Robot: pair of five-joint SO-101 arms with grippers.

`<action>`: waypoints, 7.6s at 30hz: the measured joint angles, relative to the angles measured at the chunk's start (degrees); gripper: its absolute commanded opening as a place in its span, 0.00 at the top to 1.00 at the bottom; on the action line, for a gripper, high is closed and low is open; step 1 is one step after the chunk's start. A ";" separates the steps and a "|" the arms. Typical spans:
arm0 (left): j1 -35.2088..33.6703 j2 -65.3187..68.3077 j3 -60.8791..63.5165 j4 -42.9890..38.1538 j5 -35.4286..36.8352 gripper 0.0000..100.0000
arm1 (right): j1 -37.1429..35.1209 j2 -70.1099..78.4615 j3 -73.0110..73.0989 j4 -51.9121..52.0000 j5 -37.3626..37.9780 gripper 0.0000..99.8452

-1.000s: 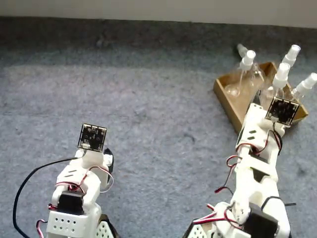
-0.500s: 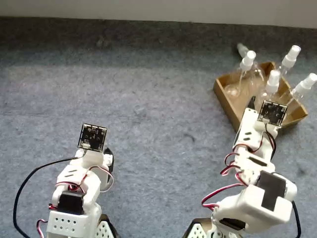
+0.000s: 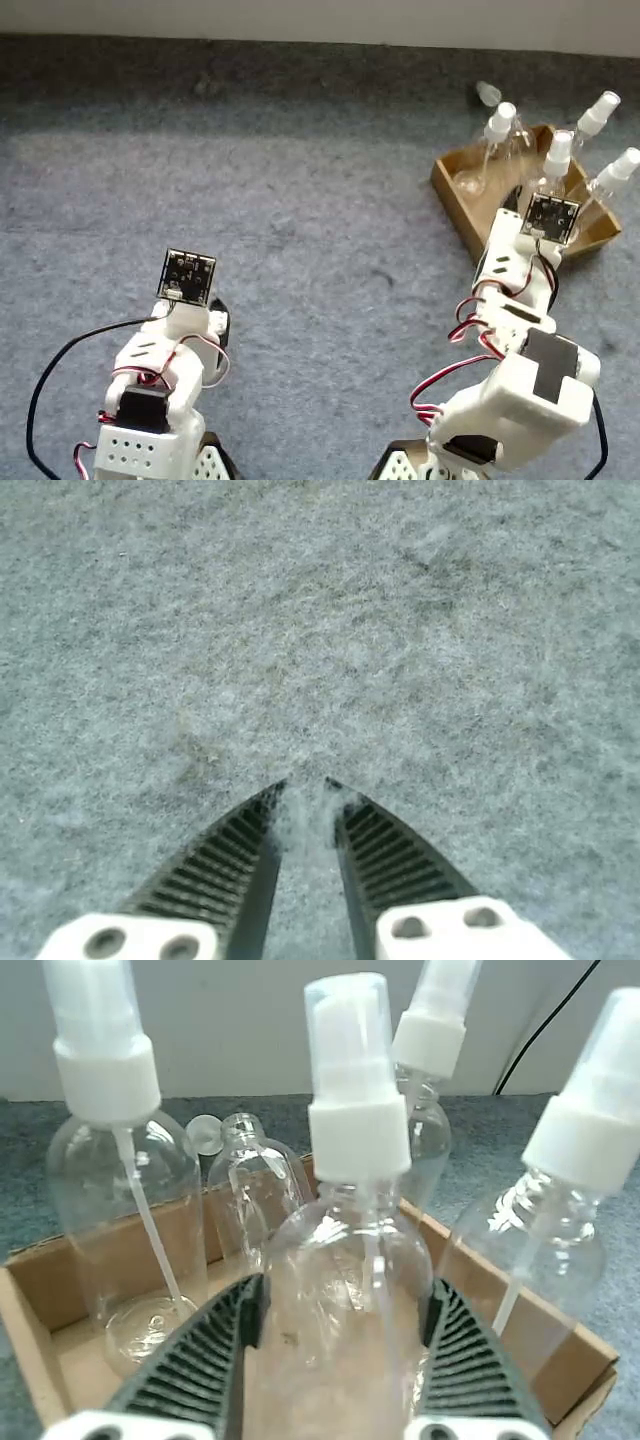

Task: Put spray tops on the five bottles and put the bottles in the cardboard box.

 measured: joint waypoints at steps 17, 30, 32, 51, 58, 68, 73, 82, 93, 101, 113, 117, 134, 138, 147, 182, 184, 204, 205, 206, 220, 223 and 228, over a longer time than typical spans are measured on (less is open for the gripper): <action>0.00 0.00 0.00 0.00 0.00 0.99 | 0.18 -2.46 6.42 -6.68 0.00 0.87; 0.00 0.00 0.00 0.00 0.00 0.99 | 0.00 -6.15 14.42 -10.20 0.00 0.86; 0.00 0.00 0.00 0.00 0.00 0.99 | 0.00 -6.15 14.42 -10.20 0.00 0.83; 0.00 0.00 0.00 -0.18 0.00 0.99 | 0.00 -6.15 15.03 -8.53 2.90 0.73; 0.00 0.00 0.00 -0.18 0.00 0.99 | -0.53 -6.15 15.03 -7.38 4.22 0.73; 0.00 0.00 0.00 -0.18 0.00 0.99 | -0.53 -6.86 14.77 1.05 4.22 0.73; 0.00 0.00 0.00 -0.18 0.00 0.99 | -0.53 -12.48 13.10 11.78 4.22 0.73; 0.00 0.00 0.00 -0.26 0.00 0.99 | -0.53 -34.55 12.92 38.68 4.22 0.73; 0.00 0.00 0.00 -0.35 0.00 0.99 | -0.53 -64.18 11.78 65.58 4.22 0.73; -0.53 0.00 0.00 -0.35 0.00 0.99 | -0.53 -77.89 1.32 88.00 4.22 0.73; -7.30 0.00 -0.53 -0.35 0.00 0.99 | -15.12 -79.82 -16.18 115.52 4.22 0.73; -7.38 0.00 -0.53 -0.44 0.00 0.99 | -21.19 -80.62 -20.57 124.40 4.31 0.73; -7.38 0.00 -0.62 -0.70 0.00 0.99 | -28.57 -88.79 -45.71 143.30 4.31 0.99; -7.38 0.00 -0.62 -0.70 0.00 0.99 | -28.48 -96.62 -45.89 143.30 4.31 0.99; -7.38 0.00 -0.62 -0.70 0.00 0.99 | -28.75 -106.99 -27.96 134.95 4.31 0.99; -7.38 0.00 -0.62 -0.70 0.00 0.99 | -23.21 -112.26 27.43 113.93 4.31 0.99; -7.38 0.00 -0.62 -0.70 0.00 0.99 | -23.21 -112.26 32.18 112.09 4.31 0.99; -3.69 0.00 0.00 -0.35 0.00 0.99 | -23.12 -112.18 35.25 116.31 -14.59 0.99; -3.69 0.00 0.00 0.70 0.00 0.99 | -23.03 -112.18 35.25 117.54 -14.59 0.99; -3.69 0.00 0.00 1.85 0.00 0.99 | -22.95 -112.18 35.25 118.59 -14.59 0.99; -8.70 0.00 0.00 13.45 0.00 0.99 | -22.95 -112.18 35.25 121.93 -14.95 0.99; -10.90 0.00 0.00 13.54 0.09 0.99 | -22.95 -112.18 35.25 121.93 -14.95 0.99; -13.10 0.00 0.00 13.54 0.09 0.99 | -22.95 -112.18 35.25 121.93 -14.95 0.99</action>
